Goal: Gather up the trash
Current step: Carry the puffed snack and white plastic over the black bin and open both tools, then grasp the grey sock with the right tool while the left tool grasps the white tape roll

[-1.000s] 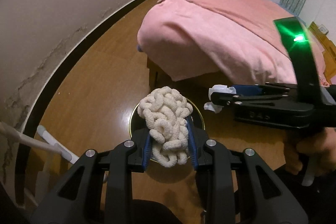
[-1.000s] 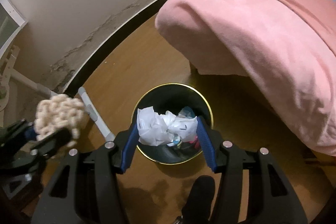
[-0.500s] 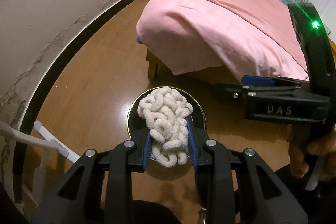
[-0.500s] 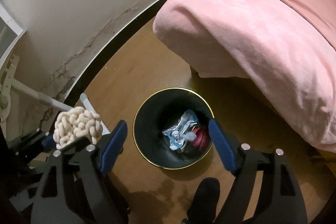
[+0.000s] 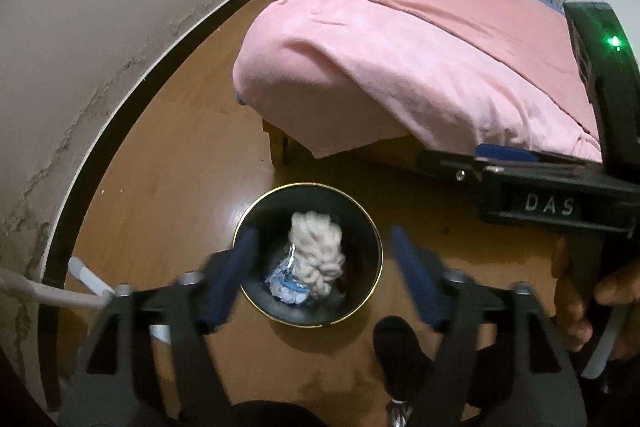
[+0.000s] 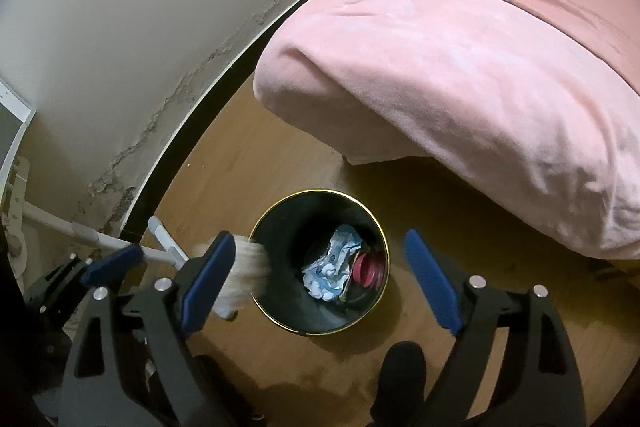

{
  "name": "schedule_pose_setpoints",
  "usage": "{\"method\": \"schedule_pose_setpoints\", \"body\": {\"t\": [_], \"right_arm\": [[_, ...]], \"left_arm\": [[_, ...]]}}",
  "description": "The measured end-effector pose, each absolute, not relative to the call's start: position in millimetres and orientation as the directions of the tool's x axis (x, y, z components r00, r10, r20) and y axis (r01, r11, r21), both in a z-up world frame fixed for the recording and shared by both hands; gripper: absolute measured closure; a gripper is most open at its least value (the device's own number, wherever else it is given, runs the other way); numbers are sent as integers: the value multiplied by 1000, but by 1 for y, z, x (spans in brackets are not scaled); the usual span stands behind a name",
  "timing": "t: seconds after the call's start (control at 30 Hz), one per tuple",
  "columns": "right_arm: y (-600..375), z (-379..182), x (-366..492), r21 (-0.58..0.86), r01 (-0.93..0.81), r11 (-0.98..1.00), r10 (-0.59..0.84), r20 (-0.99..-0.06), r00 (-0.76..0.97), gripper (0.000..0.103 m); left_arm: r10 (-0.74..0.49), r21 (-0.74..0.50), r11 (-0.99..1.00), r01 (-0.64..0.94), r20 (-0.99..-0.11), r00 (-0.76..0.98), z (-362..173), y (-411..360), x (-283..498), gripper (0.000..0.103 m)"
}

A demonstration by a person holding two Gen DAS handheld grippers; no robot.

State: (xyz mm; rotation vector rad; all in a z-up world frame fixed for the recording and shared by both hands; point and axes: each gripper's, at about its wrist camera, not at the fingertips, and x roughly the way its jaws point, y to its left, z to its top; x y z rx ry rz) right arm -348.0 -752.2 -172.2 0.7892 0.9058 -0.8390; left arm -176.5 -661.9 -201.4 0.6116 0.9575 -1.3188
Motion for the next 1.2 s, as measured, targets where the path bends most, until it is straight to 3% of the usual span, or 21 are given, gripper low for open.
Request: {"method": "schedule_pose_setpoints", "body": {"t": [0.13, 0.2, 0.27, 0.43, 0.63, 0.77, 1.07, 1.2], "right_arm": [[-752, -170, -344, 211, 864, 457, -272, -892, 362, 18], [-749, -168, -342, 195, 870, 454, -283, -894, 348, 16], [-747, -164, -339, 186, 872, 452, -293, -893, 342, 16], [-729, -141, -332, 136, 868, 477, -360, -871, 334, 16], [-683, -90, -299, 141, 789, 598, -349, -841, 414, 16], [-632, -44, -256, 122, 688, 715, -341, -799, 495, 15], [-469, 2, -89, 168, 271, 948, -42, -778, 627, 15], [-390, 3, -13, 182, 88, 979, 90, -783, 615, 15]], "left_arm": [[-532, -129, 188, 974, -847, -9, -191, -653, -176, 27], [-533, -117, 200, 973, -846, 8, -181, -643, -176, 17], [-553, -107, 208, 972, -833, 27, -166, -631, -175, 13], [-585, -74, 230, 970, -808, 77, -111, -588, -171, 11], [-629, -19, 367, 930, -742, 232, -40, -489, -124, 8], [-571, 25, 531, 847, -728, 379, -21, -405, -66, 8], [-345, 14, 850, 527, -740, 577, -22, -198, 58, 8], [-324, -60, 901, 429, -751, 576, -27, -124, 84, 8]]}}
